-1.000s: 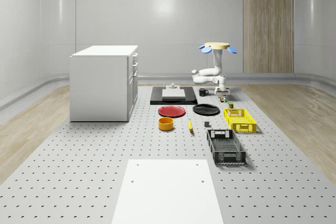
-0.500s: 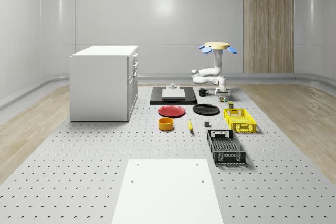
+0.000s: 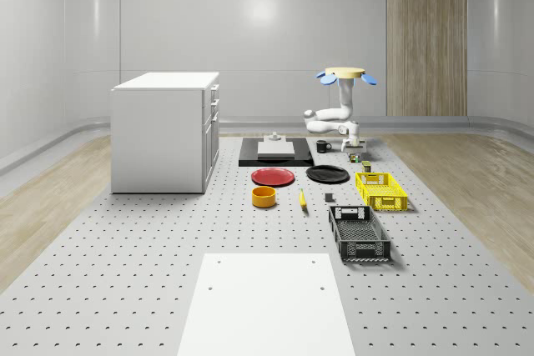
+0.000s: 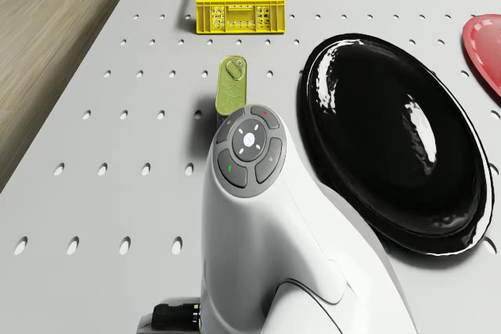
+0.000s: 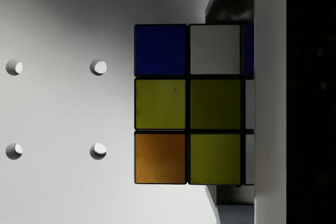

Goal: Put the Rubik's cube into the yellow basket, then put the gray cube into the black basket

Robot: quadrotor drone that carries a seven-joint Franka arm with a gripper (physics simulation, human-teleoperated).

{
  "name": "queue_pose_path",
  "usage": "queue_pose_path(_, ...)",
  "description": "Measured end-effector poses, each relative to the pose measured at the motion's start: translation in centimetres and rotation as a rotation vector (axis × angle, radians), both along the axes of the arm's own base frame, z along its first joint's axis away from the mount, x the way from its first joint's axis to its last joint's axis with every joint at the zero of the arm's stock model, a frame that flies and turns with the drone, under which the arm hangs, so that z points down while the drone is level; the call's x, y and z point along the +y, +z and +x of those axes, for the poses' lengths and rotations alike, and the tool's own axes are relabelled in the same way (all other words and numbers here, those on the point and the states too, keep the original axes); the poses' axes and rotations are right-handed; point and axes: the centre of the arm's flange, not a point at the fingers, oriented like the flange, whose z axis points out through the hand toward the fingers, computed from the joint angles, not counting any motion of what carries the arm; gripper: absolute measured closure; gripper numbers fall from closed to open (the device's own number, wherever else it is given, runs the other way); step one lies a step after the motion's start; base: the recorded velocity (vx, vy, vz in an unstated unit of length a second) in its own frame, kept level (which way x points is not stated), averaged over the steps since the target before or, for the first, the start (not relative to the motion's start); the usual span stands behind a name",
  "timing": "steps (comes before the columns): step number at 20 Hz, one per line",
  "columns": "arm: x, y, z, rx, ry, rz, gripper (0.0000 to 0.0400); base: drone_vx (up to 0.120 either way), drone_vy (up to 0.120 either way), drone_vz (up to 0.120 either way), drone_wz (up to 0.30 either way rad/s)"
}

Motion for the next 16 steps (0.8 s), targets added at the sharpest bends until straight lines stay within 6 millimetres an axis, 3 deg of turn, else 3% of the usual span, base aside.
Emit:
queue_pose_path(7,0.0,0.0,0.0,0.000,0.000,0.000,0.0073,0.000,0.000,0.000,0.000)
queue_pose_path(12,0.0,-1.4,0.0,0.000,0.000,0.000,0.0075,0.000,0.000,0.000,0.000)
queue_pose_path(16,0.0,-2.9,0.0,0.000,0.000,0.000,0.0075,0.000,0.000,0.100,0.000)
